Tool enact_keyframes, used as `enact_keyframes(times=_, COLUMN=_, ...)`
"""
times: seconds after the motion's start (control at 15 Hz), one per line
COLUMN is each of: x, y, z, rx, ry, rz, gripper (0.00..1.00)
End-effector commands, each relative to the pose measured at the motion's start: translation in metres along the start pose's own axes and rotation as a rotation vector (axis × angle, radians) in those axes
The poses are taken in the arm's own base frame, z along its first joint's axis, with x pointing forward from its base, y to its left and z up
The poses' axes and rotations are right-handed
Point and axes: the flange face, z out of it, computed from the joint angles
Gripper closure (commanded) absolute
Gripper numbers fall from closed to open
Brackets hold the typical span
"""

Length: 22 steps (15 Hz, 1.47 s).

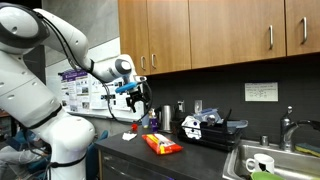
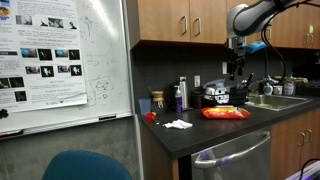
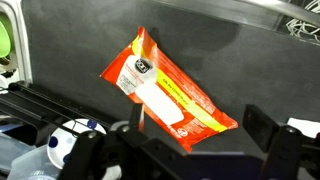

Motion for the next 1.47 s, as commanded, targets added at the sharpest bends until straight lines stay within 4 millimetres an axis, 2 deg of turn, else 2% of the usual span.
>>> enact_keyframes(times=0.0, x=0.004, y=-0.005, z=0.026, rx=-0.035, ry=0.040, rz=-0.143, gripper=0.00)
enact_keyframes(times=0.13, x=0.008, y=-0.004, z=0.039, rx=-0.021, ry=0.038, rz=-0.169, gripper=0.00)
enact_keyframes(times=0.2, x=0.003, y=-0.006, z=0.029, rx=-0.026, ry=0.032, rz=-0.125, gripper=0.00)
enact_keyframes(times=0.4, x=0.005, y=-0.006, z=0.040, rx=-0.016, ry=0.027, rz=-0.147, gripper=0.00)
enact_keyframes(times=0.8, x=0.006, y=-0.005, z=0.041, rx=-0.015, ry=0.027, rz=-0.150, gripper=0.00)
enact_keyframes(times=1.4, x=0.033, y=-0.010, z=0.064, rx=-0.020, ry=0.097, rz=-0.391, gripper=0.00)
